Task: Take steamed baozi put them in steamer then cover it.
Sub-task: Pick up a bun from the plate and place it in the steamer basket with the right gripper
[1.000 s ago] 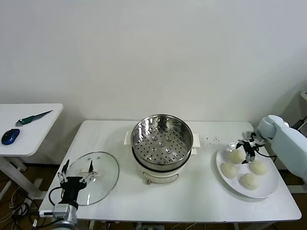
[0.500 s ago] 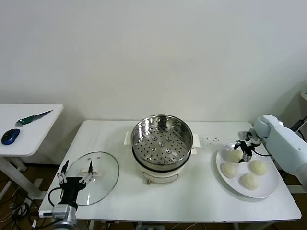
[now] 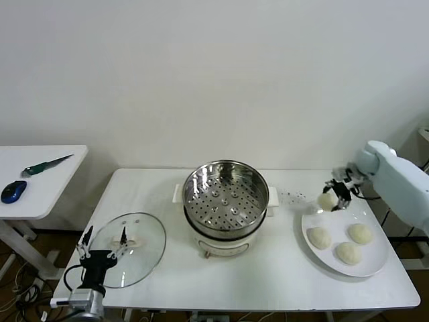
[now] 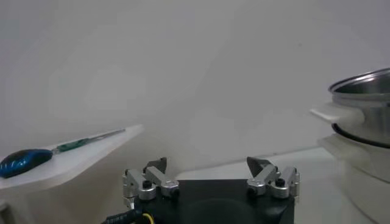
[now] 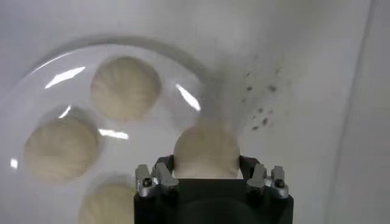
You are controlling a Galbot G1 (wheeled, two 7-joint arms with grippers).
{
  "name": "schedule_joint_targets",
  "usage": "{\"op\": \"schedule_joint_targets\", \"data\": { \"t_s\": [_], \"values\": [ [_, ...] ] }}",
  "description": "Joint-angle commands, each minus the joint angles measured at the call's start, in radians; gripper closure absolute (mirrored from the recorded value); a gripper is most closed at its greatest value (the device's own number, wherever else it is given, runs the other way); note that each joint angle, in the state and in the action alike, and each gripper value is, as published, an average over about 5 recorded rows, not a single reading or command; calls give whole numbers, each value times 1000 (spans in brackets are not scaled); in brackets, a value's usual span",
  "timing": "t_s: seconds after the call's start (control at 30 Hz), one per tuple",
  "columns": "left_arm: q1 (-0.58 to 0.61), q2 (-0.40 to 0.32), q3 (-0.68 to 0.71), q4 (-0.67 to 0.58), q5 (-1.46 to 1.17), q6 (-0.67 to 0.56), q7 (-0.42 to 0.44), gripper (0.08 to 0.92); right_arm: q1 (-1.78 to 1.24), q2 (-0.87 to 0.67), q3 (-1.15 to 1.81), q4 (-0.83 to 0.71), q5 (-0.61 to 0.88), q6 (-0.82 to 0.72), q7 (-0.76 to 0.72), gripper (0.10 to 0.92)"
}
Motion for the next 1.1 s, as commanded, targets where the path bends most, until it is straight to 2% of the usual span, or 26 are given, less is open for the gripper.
{"op": "schedule_joint_targets", "data": {
  "t_s": [0.03,0.23,0.47,0.7,1.1],
  "values": [
    [9,2,3,-3,-3,-1,1,177,338,68,-300,126,135,98,-14,322],
    [17,2,9,-5,-6,-5,1,177,379,184,-316,238,79,165,-6,321],
    [21,9,6,-14,-12,-3,4,177,262,309,-208,315,-207,272,39,321],
    [15,-3,8,-23,-11,2,4,177,112,414,-122,275,-465,353,93,317],
    [14,0,0,-18,-12,3,4,177,-34,485,-86,196,-555,360,108,305]
  ]
}}
